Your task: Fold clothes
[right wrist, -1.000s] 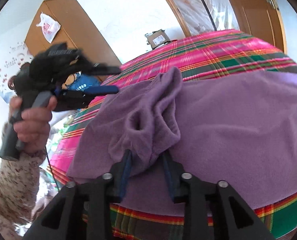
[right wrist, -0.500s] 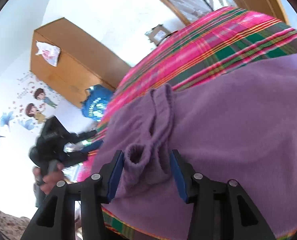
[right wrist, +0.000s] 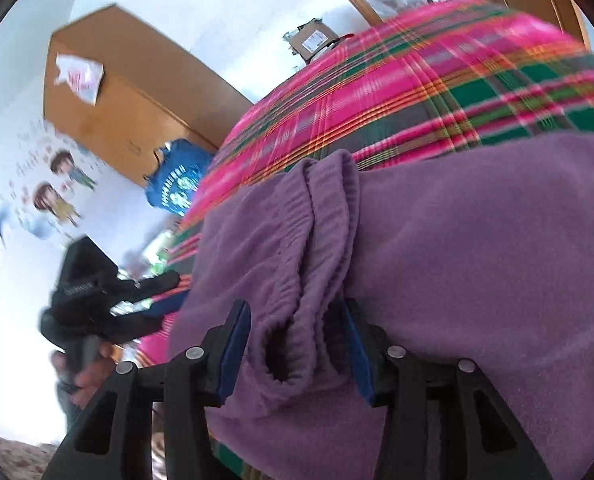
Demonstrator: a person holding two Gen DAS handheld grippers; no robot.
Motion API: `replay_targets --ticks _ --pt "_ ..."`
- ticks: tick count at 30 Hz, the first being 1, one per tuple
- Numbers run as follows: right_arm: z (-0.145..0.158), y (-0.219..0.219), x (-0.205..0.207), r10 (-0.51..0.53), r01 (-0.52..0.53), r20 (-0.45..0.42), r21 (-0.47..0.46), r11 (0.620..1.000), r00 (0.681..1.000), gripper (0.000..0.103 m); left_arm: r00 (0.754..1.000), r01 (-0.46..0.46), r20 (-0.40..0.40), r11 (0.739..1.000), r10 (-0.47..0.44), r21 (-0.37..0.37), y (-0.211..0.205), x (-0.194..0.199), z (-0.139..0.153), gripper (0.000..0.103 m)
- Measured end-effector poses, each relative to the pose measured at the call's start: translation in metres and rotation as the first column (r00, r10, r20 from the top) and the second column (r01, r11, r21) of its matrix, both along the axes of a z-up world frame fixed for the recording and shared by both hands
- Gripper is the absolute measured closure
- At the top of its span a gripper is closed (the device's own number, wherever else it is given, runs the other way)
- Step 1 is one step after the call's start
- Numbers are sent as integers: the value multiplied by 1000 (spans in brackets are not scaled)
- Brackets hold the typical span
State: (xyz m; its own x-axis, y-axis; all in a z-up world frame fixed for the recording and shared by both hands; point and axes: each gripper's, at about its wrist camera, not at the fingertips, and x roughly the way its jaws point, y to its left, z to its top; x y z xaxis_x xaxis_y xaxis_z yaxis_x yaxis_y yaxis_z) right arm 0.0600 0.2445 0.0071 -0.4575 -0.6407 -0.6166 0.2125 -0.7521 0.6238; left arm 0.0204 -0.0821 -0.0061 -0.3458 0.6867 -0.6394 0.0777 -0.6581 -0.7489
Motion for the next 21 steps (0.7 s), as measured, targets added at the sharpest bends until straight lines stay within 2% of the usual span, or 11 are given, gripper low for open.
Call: replay_targets --ticks 3,6,10,14,21 --pt "5 -13 4 14 -12 -34 68 998 999 74 1000 2 1 1000 -2 -6 3 -3 0 67" --pt "13 -21 11 31 -17 -97 145 989 995 81 1000 -2 6 1000 2 3 1 -3 -1 67" --pt "25 -15 20 6 9 -135 111 994 991 84 1000 -3 -1 1000 3 -3 -3 1 1 67" --pt "39 -3 31 -17 29 -161 74 997 987 84 999 -24 -37 999 23 -40 -5 7 9 67" --pt "51 17 44 -59 72 -188 65 995 980 84 998 -23 -57 997 20 -67 -4 10 14 67"
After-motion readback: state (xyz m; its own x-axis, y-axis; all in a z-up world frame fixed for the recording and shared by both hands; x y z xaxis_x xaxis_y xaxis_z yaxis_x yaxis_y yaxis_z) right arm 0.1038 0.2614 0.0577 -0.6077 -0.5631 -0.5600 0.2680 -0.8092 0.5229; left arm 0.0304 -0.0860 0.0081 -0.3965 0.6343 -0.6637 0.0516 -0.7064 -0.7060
